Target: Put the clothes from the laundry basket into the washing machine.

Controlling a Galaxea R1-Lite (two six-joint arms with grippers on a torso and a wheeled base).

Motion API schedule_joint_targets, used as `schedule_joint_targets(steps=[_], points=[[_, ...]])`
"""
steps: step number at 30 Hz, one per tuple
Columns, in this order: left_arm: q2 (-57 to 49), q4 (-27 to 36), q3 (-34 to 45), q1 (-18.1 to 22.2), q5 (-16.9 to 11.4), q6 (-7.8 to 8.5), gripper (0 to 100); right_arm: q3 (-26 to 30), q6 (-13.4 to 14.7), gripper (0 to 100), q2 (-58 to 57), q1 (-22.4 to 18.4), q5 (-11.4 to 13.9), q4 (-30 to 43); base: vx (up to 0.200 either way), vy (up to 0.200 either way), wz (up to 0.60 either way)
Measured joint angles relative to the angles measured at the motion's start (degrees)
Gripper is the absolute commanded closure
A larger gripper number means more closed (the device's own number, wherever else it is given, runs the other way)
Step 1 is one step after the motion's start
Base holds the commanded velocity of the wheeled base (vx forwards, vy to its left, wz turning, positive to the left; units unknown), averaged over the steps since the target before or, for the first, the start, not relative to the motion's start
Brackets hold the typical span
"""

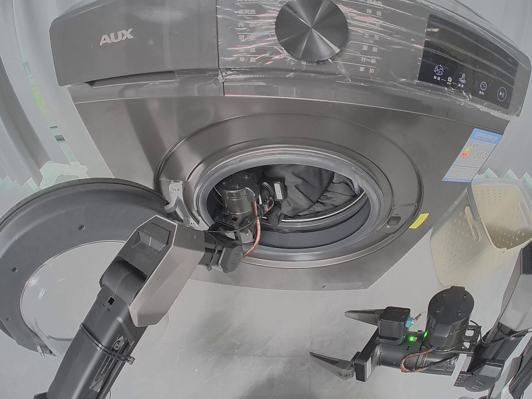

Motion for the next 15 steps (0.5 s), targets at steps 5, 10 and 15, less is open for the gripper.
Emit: schedule_joint_targets(steps=[5,10,15], points=[[-0.44,-0.4,-0.05,0.49,0.13,-0.96,100,0.02,0.0,0,0.09,0.48,0.0,-0.09,0.0,0.0,0.0],[-0.38,-0.44,-0.05,0.27,0.13,-1.01,0,0.07,0.0,0,0.11,0.52,0.0,-0.09,0.0,0.0,0.0],[-0.39,-0.22,-0.05,-0.46,0.13,-1.78,0,0.11,0.0,0,0.09,0.39,0.0,-0.09,0.0,0.0,0.0]])
